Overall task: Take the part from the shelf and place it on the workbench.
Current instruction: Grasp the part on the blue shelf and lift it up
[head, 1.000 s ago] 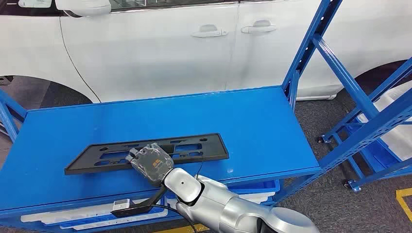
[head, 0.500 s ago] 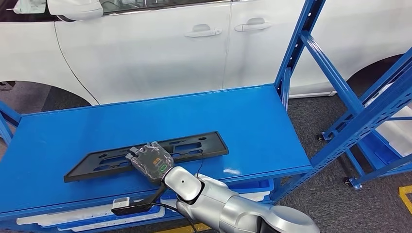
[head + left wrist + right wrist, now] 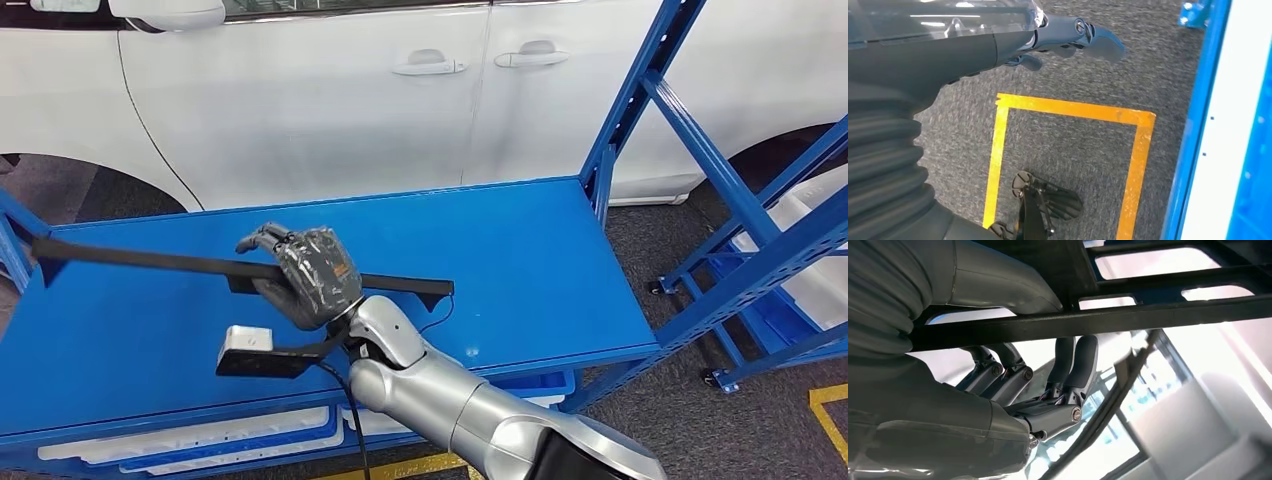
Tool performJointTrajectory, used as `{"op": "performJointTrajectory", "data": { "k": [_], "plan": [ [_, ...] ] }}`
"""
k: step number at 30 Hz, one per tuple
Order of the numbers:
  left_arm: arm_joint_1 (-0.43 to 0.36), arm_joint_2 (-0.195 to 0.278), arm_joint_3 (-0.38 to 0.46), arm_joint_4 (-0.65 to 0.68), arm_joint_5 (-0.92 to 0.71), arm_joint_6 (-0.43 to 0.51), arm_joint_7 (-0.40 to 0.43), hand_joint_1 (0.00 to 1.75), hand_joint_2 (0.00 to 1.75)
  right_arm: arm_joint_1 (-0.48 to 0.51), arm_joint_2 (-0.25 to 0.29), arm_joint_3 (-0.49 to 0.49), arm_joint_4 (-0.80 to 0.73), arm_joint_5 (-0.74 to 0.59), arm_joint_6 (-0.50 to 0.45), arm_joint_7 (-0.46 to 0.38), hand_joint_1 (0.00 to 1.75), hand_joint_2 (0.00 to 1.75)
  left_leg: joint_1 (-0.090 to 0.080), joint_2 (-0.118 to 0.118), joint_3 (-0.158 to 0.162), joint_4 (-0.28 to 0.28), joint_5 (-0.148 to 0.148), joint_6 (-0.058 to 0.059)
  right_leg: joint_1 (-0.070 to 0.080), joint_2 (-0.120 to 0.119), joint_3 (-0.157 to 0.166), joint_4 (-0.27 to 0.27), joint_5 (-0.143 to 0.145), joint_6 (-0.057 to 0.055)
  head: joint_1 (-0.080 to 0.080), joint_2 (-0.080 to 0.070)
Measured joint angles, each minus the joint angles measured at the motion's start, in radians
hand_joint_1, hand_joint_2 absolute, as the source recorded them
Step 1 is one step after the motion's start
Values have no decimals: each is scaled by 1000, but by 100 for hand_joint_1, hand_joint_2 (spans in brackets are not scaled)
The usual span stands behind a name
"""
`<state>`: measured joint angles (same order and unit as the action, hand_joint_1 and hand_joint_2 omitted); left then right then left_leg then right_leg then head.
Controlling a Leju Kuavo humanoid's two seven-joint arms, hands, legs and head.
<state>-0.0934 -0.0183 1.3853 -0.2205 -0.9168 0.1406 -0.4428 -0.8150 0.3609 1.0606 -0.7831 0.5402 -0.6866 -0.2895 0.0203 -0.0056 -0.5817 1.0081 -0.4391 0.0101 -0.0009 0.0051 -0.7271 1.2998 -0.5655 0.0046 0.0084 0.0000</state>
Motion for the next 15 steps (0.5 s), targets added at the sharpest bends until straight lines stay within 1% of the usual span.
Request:
{"op": "performJointTrajectory", "data": {
  "k": [1,2,3,4,5,7,9,10,11,12,13,14,15],
  "plan": [
    [0,0,2,0,2,1,4,0,175,7,0,-39,-24,-32,2,-30,175,175,-1,-1,2,0,0,0,1,0,26,-58,36,-5,0,0],
    [-1,0,3,0,3,1,6,0,175,13,0,-80,-51,-60,7,-59,175,175,-2,-2,3,0,-1,-1,3,0,62,-136,75,-13,0,0],
    [-1,-2,5,0,4,1,8,0,175,20,0,-119,-79,-82,15,-84,175,175,-5,-3,3,0,-2,-2,7,-1,95,-209,105,-22,-1,0],
    [-1,-4,6,0,5,1,9,0,175,28,-1,-156,-107,-99,26,-103,175,175,-5,-3,2,0,-2,-5,11,-2,117,-258,121,-29,-2,0],
    [0,-6,8,0,6,1,10,0,175,40,-2,-193,-137,-118,39,-119,175,175,-4,-3,1,0,-2,-10,15,-3,127,-283,126,-33,-2,0],
    [0,-7,11,0,8,1,9,0,175,71,-9,-260,-201,-164,70,-145,175,175,-2,-3,1,-4,0,-21,19,-4,128,-292,127,-36,-1,0],
    [0,-7,13,0,10,1,5,0,175,102,-17,-313,-257,-216,102,-162,175,175,-3,-2,3,-4,-3,-28,14,-5,133,-303,131,-39,-2,0],
    [1,-7,13,0,12,0,3,0,175,117,-21,-338,-285,-247,121,-170,175,175,-3,-1,-2,8,-14,-31,10,-6,138,-311,134,-42,-2,0],
    [1,-7,13,0,13,0,0,0,175,135,-26,-365,-314,-283,142,-178,175,175,-2,0,-16,42,-36,-34,6,-8,142,-316,136,-43,-3,0],
    [2,-7,13,0,16,0,-2,0,175,156,-33,-395,-349,-326,166,-188,175,175,0,0,-39,95,-67,-37,6,-9,145,-320,138,-45,-3,0],
    [3,-7,14,0,18,1,-5,0,175,178,-41,-422,-380,-366,188,-197,175,175,0,0,-69,163,-101,-41,6,-10,145,-321,137,-46,-3,0],
    [4,-7,14,0,19,1,-7,0,175,202,-50,-447,-412,-405,209,-205,175,175,1,1,-100,228,-128,-45,6,-10,145,-320,137,-47,-3,0],
    [6,-6,15,0,20,1,-8,0,175,227,-60,-471,-443,-442,229,-211,175,175,2,1,-119,268,-137,-48,6,-11,145,-319,136,-46,-3,0]
  ]
}}
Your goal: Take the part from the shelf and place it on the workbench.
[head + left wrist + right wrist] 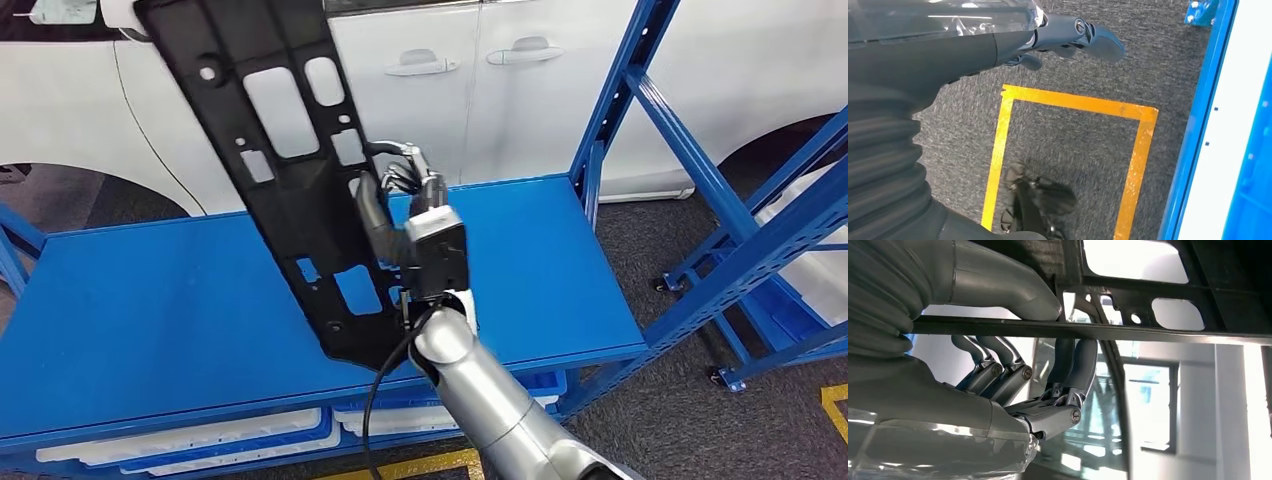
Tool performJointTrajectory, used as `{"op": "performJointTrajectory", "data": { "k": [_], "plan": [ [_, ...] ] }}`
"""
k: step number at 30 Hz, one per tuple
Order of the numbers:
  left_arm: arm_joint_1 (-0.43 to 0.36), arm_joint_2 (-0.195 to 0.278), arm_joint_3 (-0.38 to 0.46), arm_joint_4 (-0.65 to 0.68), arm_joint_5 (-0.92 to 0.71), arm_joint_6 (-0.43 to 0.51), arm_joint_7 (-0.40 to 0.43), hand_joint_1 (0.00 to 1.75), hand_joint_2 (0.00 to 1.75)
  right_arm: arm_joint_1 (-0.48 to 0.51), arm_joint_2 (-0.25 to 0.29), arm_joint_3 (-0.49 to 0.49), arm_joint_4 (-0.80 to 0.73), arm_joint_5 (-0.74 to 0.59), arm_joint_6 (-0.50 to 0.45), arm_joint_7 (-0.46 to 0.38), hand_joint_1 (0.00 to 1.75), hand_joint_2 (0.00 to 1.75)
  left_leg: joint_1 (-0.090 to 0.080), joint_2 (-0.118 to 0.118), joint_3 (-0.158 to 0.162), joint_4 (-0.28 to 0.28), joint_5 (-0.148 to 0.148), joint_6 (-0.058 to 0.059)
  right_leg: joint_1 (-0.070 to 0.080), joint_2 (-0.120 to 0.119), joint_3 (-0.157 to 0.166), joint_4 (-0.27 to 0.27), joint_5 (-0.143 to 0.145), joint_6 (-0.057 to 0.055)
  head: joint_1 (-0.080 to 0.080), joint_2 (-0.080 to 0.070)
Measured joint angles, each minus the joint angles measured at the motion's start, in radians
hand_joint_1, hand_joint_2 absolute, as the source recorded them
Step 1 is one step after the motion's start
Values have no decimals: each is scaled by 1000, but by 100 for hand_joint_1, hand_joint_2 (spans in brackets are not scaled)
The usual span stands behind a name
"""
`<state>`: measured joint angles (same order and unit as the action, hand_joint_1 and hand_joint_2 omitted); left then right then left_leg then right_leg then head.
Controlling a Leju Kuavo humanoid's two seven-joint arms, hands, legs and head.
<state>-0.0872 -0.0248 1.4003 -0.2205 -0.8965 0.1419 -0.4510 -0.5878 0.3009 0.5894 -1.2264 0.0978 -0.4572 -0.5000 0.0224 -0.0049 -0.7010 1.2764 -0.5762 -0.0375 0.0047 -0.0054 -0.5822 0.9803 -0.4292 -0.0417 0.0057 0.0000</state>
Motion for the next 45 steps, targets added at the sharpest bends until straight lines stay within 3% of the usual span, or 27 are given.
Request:
{"op": "performJointTrajectory", "data": {
  "k": [1,2,3,5,6,10,12,14,16,17,20,22,26,28,30,31,32,35,37,41,43,45],
  "plan": [
    [2,0,0,0,1,0,-1,0,175,25,-9,-22,-30,-33,18,-3,175,175,1,0,-3,4,10,-2,-1,0,0,2,-1,1,0,0],
    [4,0,1,0,2,1,-3,0,175,48,-19,-46,-63,-67,37,-4,175,175,3,1,15,-32,39,-4,-2,2,0,5,-3,4,0,0],
    [5,0,1,0,3,1,-6,0,175,69,-27,-69,-96,-101,57,-5,175,175,4,1,48,-100,78,-4,-3,3,1,10,-7,7,0,0],
    [4,0,2,0,5,2,-11,0,175,103,-40,-110,-159,-177,94,-4,175,175,4,0,109,-223,122,1,-2,6,-3,22,-14,18,-1,0],
    [4,0,2,0,5,3,-13,0,175,120,-47,-129,-190,-217,114,-3,175,175,2,-1,123,-253,127,6,0,6,-7,27,-16,23,-1,0],
    [10,-1,4,0,6,3,-19,0,175,188,-80,-191,-309,-317,170,-2,175,175,0,-2,124,-265,128,36,-2,6,-15,43,-28,44,2,0],
    [10,-2,5,0,10,3,-25,0,175,220,-98,-209,-361,-336,191,-9,175,175,2,-1,125,-270,130,48,-7,6,-52,123,-77,55,5,0],
    [9,-2,6,0,15,3,-30,0,175,251,-114,-219,-405,-345,207,-16,175,175,0,0,125,-270,130,53,-9,6,-120,264,-140,62,7,0],
    [10,-2,8,0,21,-1,-35,0,175,281,-128,-225,-440,-362,226,-20,175,175,0,0,125,-269,129,53,-11,6,-157,337,-153,64,7,0],
    [10,-2,10,0,24,-4,-39,0,175,294,-135,-226,-458,-377,243,-22,175,175,-1,-1,125,-269,129,53,-12,6,-149,316,-134,63,7,0],
    [10,-5,15,0,28,-20,-54,0,175,325,-152,-226,-532,-441,324,-31,175,175,-2,-4,128,-267,125,48,-9,6,-45,107,-40,51,7,0],
    [10,-6,15,0,28,-28,-60,0,175,342,-163,-224,-587,-482,386,-34,175,175,-6,-4,129,-267,122,38,-4,7,-9,35,-23,42,6,0],
    [11,-9,16,0,26,-36,-68,0,175,379,-182,-209,-674,-515,471,-35,175,175,-5,-3,127,-249,101,16,-6,8,-3,22,-20,21,5,0],
    [10,-11,16,0,25,-39,-71,0,175,389,-189,-195,-701,-517,499,-37,175,175,-3,-1,88,-155,44,9,-8,6,3,17,-19,11,4,0],
    [11,-12,16,0,25,-40,-71,0,175,397,-195,-185,-718,-517,511,-37,175,175,-2,-1,26,-22,-14,5,-5,6,4,17,-20,7,3,0],
    [11,-12,16,0,25,-40,-72,0,175,402,-198,-180,-724,-517,512,-37,175,175,-2,-1,8,15,-22,4,-4,6,4,17,-21,7,3,0],
    [12,-12,16,0,25,-40,-72,0,175,406,-201,-177,-729,-517,513,-37,175,175,-2,-1,6,18,-11,5,-3,6,5,18,-22,6,3,0],
    [10,-13,16,0,25,-40,-71,0,175,407,-208,-170,-742,-522,520,-31,175,175,-4,0,99,-174,91,16,1,8,11,22,-26,10,4,0],
    [7,-14,17,0,28,-36,-67,0,175,399,-209,-163,-746,-534,529,-14,175,175,-9,-1,138,-259,116,25,5,9,8,25,-28,17,4,0],
    [4,-19,22,0,39,-24,-56,0,175,376,-211,-149,-749,-571,546,25,175,175,-8,-1,141,-276,123,45,2,10,0,37,-36,38,5,0],
    [2,-23,24,0,45,-21,-56,0,175,373,-216,-146,-750,-588,562,26,175,175,-4,0,142,-282,128,55,-2,10,-36,119,-86,50,9,0],
    [2,-24,26,0,49,-19,-58,0,175,378,-228,-145,-750,-598,577,21,175,175,-4,0,140,-282,128,57,-8,10,-104,259,-149,59,12,0]
  ]
}}
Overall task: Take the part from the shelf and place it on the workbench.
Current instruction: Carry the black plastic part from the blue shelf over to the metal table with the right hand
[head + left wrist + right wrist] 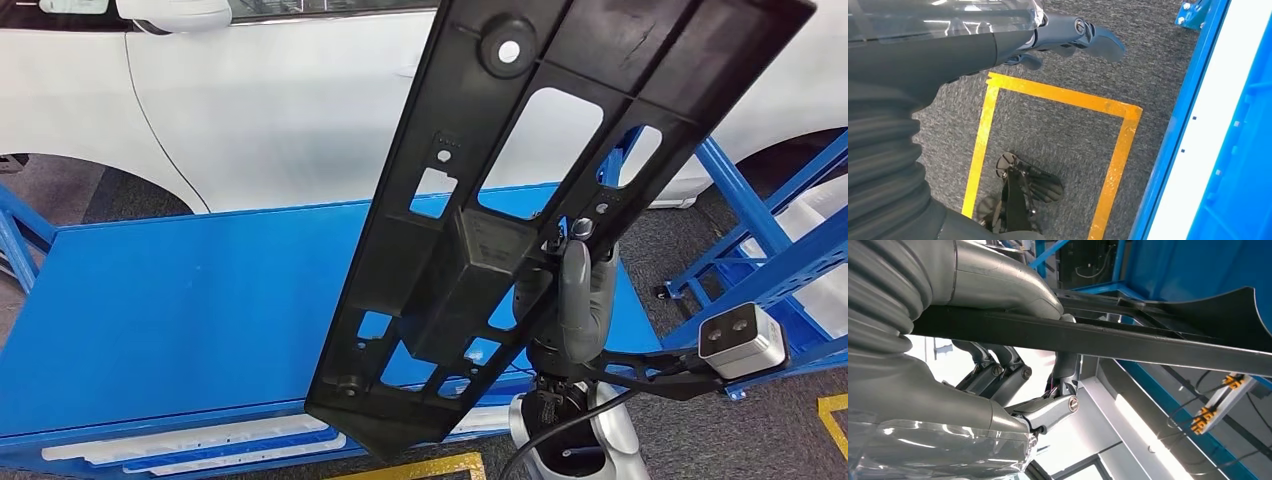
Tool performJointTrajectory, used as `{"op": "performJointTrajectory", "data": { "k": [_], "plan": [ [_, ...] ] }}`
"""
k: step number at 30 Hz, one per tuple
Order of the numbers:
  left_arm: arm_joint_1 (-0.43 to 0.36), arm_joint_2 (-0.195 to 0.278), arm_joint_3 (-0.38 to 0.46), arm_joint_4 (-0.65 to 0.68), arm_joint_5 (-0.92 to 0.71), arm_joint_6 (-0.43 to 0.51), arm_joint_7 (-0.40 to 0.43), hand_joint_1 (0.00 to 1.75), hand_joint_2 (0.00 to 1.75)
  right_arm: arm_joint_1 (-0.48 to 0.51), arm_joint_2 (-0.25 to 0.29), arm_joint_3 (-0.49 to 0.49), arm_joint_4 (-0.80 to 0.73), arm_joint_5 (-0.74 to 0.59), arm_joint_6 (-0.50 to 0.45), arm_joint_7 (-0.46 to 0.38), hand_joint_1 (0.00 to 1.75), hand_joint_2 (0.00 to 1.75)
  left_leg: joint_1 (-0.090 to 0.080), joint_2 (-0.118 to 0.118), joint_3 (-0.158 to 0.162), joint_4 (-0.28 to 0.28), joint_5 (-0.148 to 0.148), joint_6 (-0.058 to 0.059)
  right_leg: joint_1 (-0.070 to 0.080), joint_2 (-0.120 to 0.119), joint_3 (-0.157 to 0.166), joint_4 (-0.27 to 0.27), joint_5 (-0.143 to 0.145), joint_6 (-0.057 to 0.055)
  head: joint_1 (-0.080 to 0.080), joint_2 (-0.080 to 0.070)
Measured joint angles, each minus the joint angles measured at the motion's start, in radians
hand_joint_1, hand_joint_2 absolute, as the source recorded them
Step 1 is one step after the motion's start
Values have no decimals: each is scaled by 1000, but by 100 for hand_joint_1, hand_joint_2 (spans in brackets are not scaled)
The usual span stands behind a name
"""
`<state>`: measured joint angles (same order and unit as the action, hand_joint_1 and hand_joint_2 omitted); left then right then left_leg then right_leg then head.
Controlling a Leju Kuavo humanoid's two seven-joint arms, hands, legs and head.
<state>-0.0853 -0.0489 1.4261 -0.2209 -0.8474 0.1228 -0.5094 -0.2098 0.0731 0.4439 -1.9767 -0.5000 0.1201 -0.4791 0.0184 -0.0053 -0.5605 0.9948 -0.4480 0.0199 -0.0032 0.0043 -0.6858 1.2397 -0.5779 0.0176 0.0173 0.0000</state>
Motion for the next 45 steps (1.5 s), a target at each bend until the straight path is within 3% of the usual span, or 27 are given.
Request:
{"op": "performJointTrajectory", "data": {
  "k": [1,2,3,5,7,11,13,15,17,18,21,22,25,27,28,30,31,32,33,34,36,38,40,42,43,45],
  "plan": [
    [1,-1,1,0,1,0,-1,0,175,3,-6,0,0,-2,5,-2,175,175,0,0,0,0,0,0,-3,0,-24,48,-12,3,0,0],
    [2,-2,2,0,1,0,-2,0,175,6,-13,0,0,-4,9,-4,175,175,0,0,-1,1,0,0,-5,0,-32,61,-5,5,0,0],
    [2,-3,4,0,1,0,-3,0,175,8,-20,1,0,-6,13,-7,175,175,0,-1,0,2,0,-1,-7,-1,-19,32,21,6,0,0],
    [2,-6,5,0,1,1,1,0,175,5,-34,1,1,-12,21,-15,175,175,-1,-2,1,5,-1,-4,-10,-1,48,-106,91,1,0,0],
    [2,-9,6,0,-1,5,11,0,175,-6,-55,2,5,-26,25,-26,175,175,-4,-3,-3,11,-2,-12,-6,0,94,-209,126,-7,-1,0],
    [2,-10,6,0,-4,16,26,0,175,-25,-96,1,21,-52,23,-39,175,175,-5,-2,-13,18,-8,-33,-5,-2,93,-234,140,-28,-1,0],
    [2,-11,6,0,-4,18,28,0,175,-31,-106,1,29,-55,23,-41,175,175,-2,-1,-39,88,-66,-41,-9,-6,87,-242,152,-43,-4,0],
    [2,-12,6,0,-5,18,29,0,175,-35,-112,1,35,-56,23,-41,175,175,-1,-1,-85,217,-147,-46,-5,-9,74,-242,162,-49,-7,0],
    [3,-12,6,0,-6,18,29,0,175,-35,-118,1,40,-57,23,-42,175,175,-1,-1,-99,286,-176,-49,-3,-10,59,-240,173,-48,-7,0],
    [3,-12,6,0,-6,18,29,0,175,-35,-121,1,43,-58,23,-42,175,175,-1,0,-81,269,-165,-48,-2,-10,51,-239,178,-47,-7,0],
    [1,-12,6,0,-7,18,31,0,175,-34,-128,1,46,-61,23,-45,175,175,-3,-1,42,69,-95,-39,-1,-9,32,-231,195,-36,-7,0],
    [0,-12,6,0,-9,18,33,0,175,-33,-132,1,47,-61,22,-50,175,175,-5,-2,67,22,-82,-34,-1,-9,28,-229,201,-30,-6,0],
    [4,-15,6,0,-12,19,46,0,175,-17,-155,2,47,-54,24,-79,175,175,-12,-3,65,4,-61,-14,-1,-8,24,-233,221,-10,-5,0],
    [8,-19,6,0,-13,24,56,0,175,-6,-179,3,47,-49,32,-99,175,175,-9,2,50,2,-40,0,-4,-6,9,-214,197,2,-5,0],
    [9,-21,6,0,-15,28,61,0,175,-4,-192,3,47,-49,37,-106,175,175,-7,5,39,0,-28,6,-6,-5,-6,-178,157,7,-4,0],
    [10,-22,6,0,-20,34,72,0,175,-2,-213,4,46,-55,46,-113,175,175,-8,8,12,2,-7,13,-9,-5,-43,-50,54,17,0,0],
    [10,-23,6,0,-22,37,79,0,175,-2,-222,4,47,-63,51,-114,175,175,-9,9,-3,3,3,14,-10,-5,-55,14,20,21,0,0],
    [11,-24,6,0,-26,40,86,0,175,-5,-231,6,47,-75,55,-112,175,175,-10,9,-17,5,12,13,-10,-5,-54,55,8,22,0,0],
    [11,-24,6,0,-29,42,94,0,175,-16,-239,9,48,-89,54,-106,175,175,-10,9,-31,8,21,12,-10,-5,-36,60,17,22,0,0],
    [11,-25,5,0,-35,44,101,0,175,-35,-250,15,50,-110,43,-94,175,175,-11,9,-45,11,29,11,-10,-4,0,28,37,19,0,0],
    [8,-25,0,0,-51,42,109,0,175,-101,-277,30,50,-165,-5,-62,175,175,-14,9,-70,19,45,5,-7,-4,111,-115,62,9,0,0],
    [6,-22,-6,0,-66,34,110,0,175,-174,-320,44,47,-231,-68,-40,175,175,-16,8,-81,20,62,-3,-2,-3,184,-222,61,-2,-1,0],
    [8,-15,-11,0,-74,27,110,0,175,-228,-375,57,43,-289,-114,-32,175,175,-15,4,-83,13,82,-15,2,-4,187,-243,69,-15,1,0],
    [14,-7,-15,0,-78,24,108,0,175,-263,-424,69,38,-327,-138,-32,175,175,-13,1,-93,21,68,-25,-1,-9,175,-254,92,-30,3,0],
    [17,-4,-17,0,-79,23,106,0,175,-273,-443,74,34,-336,-144,-33,175,175,-12,0,-103,47,35,-29,-3,-11,165,-259,106,-37,1,0],
    [20,3,-21,0,-83,22,103,0,175,-283,-470,83,27,-346,-152,-40,175,175,-9,1,-132,156,-68,-35,-3,-13,138,-262,130,-45,-4,0]
  ]
}}
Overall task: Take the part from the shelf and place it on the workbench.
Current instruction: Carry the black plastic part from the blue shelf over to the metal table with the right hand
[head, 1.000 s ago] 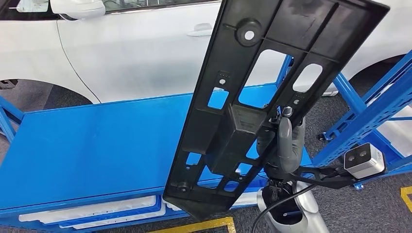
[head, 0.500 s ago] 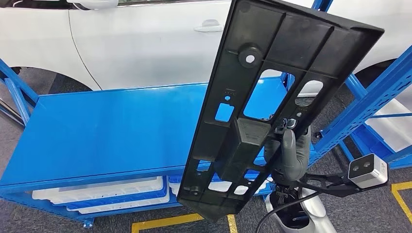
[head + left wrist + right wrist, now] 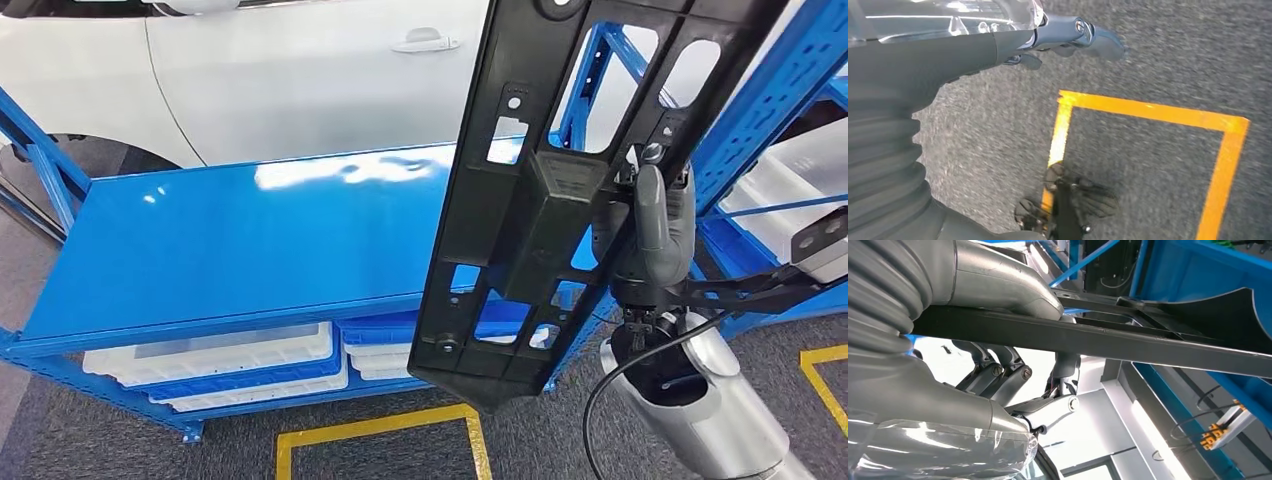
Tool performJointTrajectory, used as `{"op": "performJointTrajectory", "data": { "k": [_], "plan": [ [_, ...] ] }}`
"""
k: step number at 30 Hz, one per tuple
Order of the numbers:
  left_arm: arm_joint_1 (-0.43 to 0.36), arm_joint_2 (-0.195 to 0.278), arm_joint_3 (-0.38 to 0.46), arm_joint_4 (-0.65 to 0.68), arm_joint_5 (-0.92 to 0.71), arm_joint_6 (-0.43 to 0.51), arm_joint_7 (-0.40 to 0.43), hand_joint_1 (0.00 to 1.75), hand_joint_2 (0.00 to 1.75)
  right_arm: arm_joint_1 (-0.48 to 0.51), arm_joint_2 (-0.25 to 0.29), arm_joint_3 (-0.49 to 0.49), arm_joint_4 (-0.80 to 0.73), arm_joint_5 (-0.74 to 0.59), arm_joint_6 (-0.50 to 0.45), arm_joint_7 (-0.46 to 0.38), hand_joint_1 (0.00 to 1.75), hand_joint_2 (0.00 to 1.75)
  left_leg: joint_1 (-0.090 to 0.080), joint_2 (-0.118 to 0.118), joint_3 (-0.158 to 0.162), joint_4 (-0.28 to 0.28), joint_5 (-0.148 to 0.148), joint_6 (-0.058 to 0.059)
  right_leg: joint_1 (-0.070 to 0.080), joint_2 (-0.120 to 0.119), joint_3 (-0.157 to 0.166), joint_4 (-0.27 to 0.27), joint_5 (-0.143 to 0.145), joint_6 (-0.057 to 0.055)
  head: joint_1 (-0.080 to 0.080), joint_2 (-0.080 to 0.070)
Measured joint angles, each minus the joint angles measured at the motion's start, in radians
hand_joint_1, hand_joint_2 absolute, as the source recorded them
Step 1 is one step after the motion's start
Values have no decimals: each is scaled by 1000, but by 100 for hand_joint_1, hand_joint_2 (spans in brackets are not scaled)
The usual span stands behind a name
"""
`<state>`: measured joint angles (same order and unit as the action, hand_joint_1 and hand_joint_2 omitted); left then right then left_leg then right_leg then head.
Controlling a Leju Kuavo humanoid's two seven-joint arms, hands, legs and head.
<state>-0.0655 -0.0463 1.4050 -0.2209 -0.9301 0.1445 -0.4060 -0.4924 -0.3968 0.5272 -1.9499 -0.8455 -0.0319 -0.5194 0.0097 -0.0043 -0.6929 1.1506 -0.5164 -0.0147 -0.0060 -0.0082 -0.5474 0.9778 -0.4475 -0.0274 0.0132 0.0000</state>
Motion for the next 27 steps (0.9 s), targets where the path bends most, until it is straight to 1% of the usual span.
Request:
{"op": "performJointTrajectory", "data": {
  "k": [1,2,3,4,5,6,7,8,9,10,11,12,13,14,15,16,17,18,19,20,21,22,23,24,25,26,27],
  "plan": [
    [0,3,-2,0,-1,0,-1,0,175,0,-9,6,-3,-1,-2,-7,175,175,1,0,-12,66,-39,-3,1,0,-16,1,12,0,-2,0],
    [0,6,-4,0,-2,0,-1,0,175,0,-14,14,-4,1,-1,-14,175,175,1,0,-16,117,-57,-5,2,0,-32,3,23,0,-2,0],
    [0,8,-5,0,-2,1,-1,0,175,1,-17,22,-4,4,1,-23,175,175,1,0,-5,138,-51,-5,3,0,-49,5,34,1,-2,0],
    [-1,10,-6,0,-2,2,-1,0,175,1,-18,29,-4,8,5,-30,175,175,1,0,24,122,-27,-5,3,0,-66,9,45,3,-2,0],
    [-2,11,-7,0,-2,4,-2,0,175,0,-18,35,-4,11,9,-35,175,175,1,0,68,75,-1,-2,3,0,-81,13,54,5,-2,0],
    [-4,13,-7,0,-2,7,-2,0,175,-3,-18,40,-3,13,11,-38,175,175,0,0,123,3,10,2,4,1,-95,18,63,8,-2,0],
    [-6,14,-7,0,-2,9,-3,0,175,-8,-18,44,-3,13,12,-38,175,175,-2,0,173,-69,9,7,4,0,-105,23,71,13,-2,0],
    [-8,15,-8,0,-2,12,-4,0,175,-15,-18,48,-2,12,11,-37,175,175,-5,-1,206,-123,1,12,5,0,-110,25,79,18,-1,0],
    [-9,17,-8,0,-2,14,-4,0,175,-24,-18,52,-1,11,11,-34,175,175,-8,-1,223,-156,-8,17,4,-2,-113,26,88,24,-3,0],
    [-9,17,-8,0,-2,16,-5,0,175,-33,-18,56,1,10,10,-31,175,175,-10,-1,222,-166,-4,23,3,-2,-114,24,98,31,-4,0],
    [-9,17,-8,0,-2,18,-4,0,175,-42,-18,60,3,8,9,-28,175,175,-9,0,215,-167,6,30,0,-2,-116,23,102,37,-6,0],
    [-9,17,-8,0,-2,19,-3,0,175,-51,-17,64,6,7,8,-24,175,175,-8,2,207,-169,17,37,-1,-1,-122,30,89,43,-6,0],
    [-9,17,-8,0,-2,21,-2,0,175,-59,-17,68,10,7,6,-20,175,175,-7,4,197,-172,31,44,-3,1,-133,53,58,48,-3,0],
    [-10,16,-8,0,-2,22,-1,0,175,-67,-17,72,13,6,5,-14,175,175,-5,6,184,-173,44,49,-5,3,-148,97,9,53,-2,0],
    [-10,16,-8,0,-2,23,-1,0,175,-75,-17,78,17,5,5,-9,175,175,-5,7,169,-173,57,52,-7,3,-166,158,-47,58,0,0],
    [-10,16,-8,0,-2,23,-1,0,175,-81,-16,84,21,4,5,-4,175,175,-5,8,152,-171,69,53,-8,4,-181,228,-90,63,1,0],
    [-10,16,-8,0,-3,22,-1,0,175,-86,-16,90,25,2,5,0,175,175,-6,8,135,-169,82,52,-9,3,-188,288,-111,66,0,0],
    [-9,16,-8,0,-4,20,-1,0,175,-91,-16,96,30,-1,6,3,175,175,-6,8,117,-166,94,50,-10,4,-184,323,-108,68,0,0],
    [-9,16,-9,0,-6,17,-1,0,175,-98,-16,102,33,-3,6,6,175,175,-5,8,99,-162,105,48,-11,3,-162,324,-86,68,1,0],
    [-9,16,-9,0,-9,13,-2,0,175,-106,-16,107,36,-5,5,8,175,175,-5,8,82,-157,115,45,-11,3,-122,286,-59,67,0,0],
    [-9,16,-10,0,-12,9,-3,0,175,-117,-16,112,38,-5,4,9,175,175,-6,8,68,-152,123,42,-11,4,-65,218,-47,63,0,0],
    [-10,16,-11,0,-14,6,-4,0,175,-126,-16,116,39,-5,3,9,175,175,-7,8,56,-147,131,37,-9,5,-6,137,-51,58,0,0],
    [-10,16,-13,0,-15,3,-5,0,175,-133,-16,118,39,-3,2,8,175,175,-7,7,50,-145,139,32,-6,5,38,73,-61,51,-1,0],
    [-11,16,-15,0,-17,0,-6,0,175,-137,-16,121,39,2,3,6,175,175,-7,6,47,-145,148,26,-2,6,63,30,-74,45,1,0],
    [-11,16,-16,0,-19,-3,-6,0,175,-136,-17,123,40,9,5,1,175,175,-7,6,45,-147,157,20,2,7,68,14,-76,38,2,0],
    [-10,17,-17,0,-20,-5,-6,0,175,-132,-18,126,42,19,10,-6,175,175,-6,5,44,-150,165,14,1,6,62,12,-66,30,4,0],
    [-9,17,-17,0,-22,-6,-6,0,175,-126,-19,130,45,29,21,-15,175,175,-4,4,38,-147,159,9,0,4,55,9,-55,21,6,0]
  ]
}}
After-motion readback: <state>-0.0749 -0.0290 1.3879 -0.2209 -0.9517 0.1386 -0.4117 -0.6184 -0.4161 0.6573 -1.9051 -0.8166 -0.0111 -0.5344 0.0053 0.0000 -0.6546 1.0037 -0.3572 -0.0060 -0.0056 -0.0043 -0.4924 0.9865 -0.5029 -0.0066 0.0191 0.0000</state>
